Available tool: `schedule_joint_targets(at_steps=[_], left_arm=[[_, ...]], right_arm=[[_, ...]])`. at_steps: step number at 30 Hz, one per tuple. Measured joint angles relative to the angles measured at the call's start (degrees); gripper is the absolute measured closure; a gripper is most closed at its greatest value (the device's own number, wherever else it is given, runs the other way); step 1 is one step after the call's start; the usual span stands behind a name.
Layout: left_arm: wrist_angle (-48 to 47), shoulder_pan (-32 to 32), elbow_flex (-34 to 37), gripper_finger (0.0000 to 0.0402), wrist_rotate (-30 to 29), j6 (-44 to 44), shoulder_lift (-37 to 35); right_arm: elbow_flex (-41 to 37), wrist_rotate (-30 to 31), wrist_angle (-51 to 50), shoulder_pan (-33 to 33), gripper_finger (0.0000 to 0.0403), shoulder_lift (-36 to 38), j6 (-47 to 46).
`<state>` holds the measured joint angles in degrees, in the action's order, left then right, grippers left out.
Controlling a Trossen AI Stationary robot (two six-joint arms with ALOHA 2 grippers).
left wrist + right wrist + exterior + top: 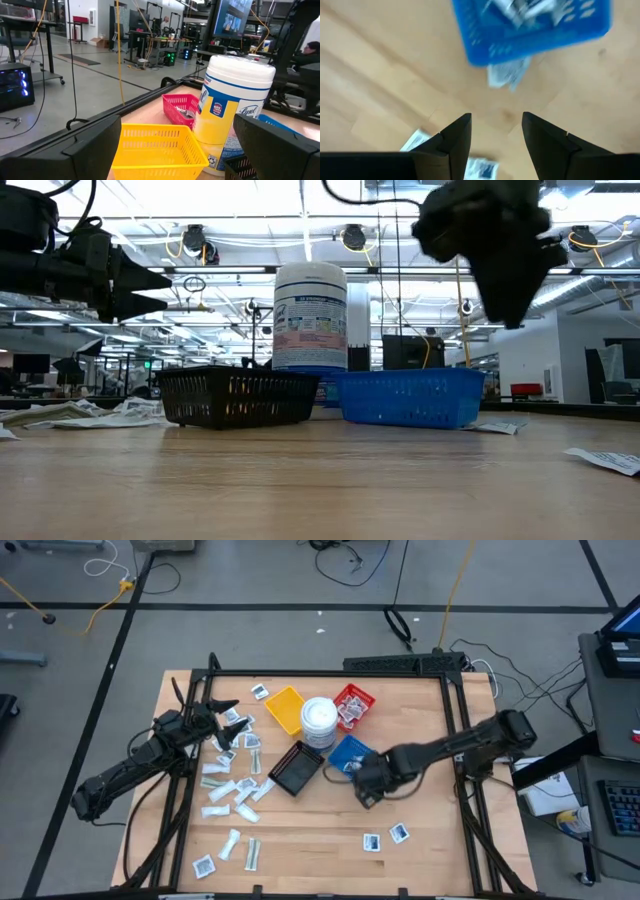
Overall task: Pick & Place First Aid Supplies
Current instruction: Put the alcohol pad into the blue bin
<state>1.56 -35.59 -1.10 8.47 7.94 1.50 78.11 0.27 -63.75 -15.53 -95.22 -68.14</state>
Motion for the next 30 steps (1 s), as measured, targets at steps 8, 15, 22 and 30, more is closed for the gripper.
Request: schedule_joint_targets(at_steps=[8,15,22,30], left_arm=[[0.00,0.00,0.00,0.0009,0.00,0.00,-0.02],[0.00,0.00,0.02,0.0009,0.02,0.00,0.00],[0.00,0.01,0.01,0.0009,0.01,0.00,-0.01],[0.00,0.00,0.01,0.0009,0.01,0.00,-0.01]], right_arm=[[0.00,-0.30,0.07,-10.37,0.0234,0.00,-10.54],[0.00,-0.57,0.07,-17.39,0.0234,0.00,-18.14],[-0.73,-0.64,1.11,-21.59,0.0234,-0.53,-22.24],[-8.19,-3.34,10.45,-22.12,0.0234,-2.01,-23.18]])
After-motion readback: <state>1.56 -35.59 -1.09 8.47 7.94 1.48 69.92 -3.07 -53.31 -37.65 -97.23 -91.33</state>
